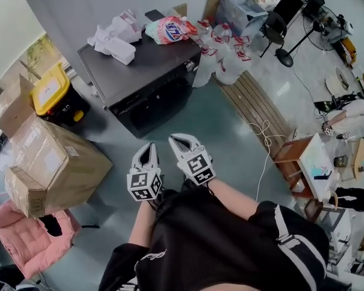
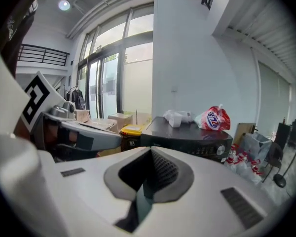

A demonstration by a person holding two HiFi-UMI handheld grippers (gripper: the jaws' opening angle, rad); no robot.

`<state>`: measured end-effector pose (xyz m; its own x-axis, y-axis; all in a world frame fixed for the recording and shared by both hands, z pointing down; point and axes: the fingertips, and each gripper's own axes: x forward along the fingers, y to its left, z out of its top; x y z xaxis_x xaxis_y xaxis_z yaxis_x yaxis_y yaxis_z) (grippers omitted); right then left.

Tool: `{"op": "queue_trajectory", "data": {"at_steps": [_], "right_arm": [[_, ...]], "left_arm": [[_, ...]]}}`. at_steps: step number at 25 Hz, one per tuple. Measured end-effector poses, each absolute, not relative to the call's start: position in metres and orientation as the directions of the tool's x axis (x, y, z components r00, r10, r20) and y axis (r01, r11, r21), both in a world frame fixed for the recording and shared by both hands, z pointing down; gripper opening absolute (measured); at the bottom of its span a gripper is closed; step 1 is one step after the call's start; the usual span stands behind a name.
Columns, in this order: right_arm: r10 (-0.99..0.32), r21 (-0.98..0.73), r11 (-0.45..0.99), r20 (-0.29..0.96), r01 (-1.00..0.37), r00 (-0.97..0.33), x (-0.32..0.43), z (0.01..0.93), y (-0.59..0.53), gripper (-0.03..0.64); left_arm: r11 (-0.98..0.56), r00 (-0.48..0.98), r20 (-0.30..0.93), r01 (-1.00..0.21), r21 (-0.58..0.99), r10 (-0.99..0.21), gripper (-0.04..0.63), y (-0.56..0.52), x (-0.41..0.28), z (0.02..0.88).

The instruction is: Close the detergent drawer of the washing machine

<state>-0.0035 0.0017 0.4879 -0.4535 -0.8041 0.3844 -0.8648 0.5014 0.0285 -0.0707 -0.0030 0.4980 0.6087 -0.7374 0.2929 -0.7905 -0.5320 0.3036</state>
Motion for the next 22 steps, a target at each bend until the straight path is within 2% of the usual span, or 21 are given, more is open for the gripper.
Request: {"op": "queue_trajectory", "data": {"at_steps": [13,22], "right_arm": [[-0.898,0.068,0.434,0.118,-0.899,-0.424,0.038,0.349,-0.032,0.005],[-0.909,0.100,0.415,0.030,-0.904,-0.415,0.041,0.302,-0.033,0.005]], "left_arm": [[-0.549,0.558,0.036,-0.825,0.137,-0.829,0.006,-0.043,-0.067,0.342],[-0.508,0.506,-0.065,-0.861,0.029,-0.860,0.006,-0.049,-0.082,0.285]]}}
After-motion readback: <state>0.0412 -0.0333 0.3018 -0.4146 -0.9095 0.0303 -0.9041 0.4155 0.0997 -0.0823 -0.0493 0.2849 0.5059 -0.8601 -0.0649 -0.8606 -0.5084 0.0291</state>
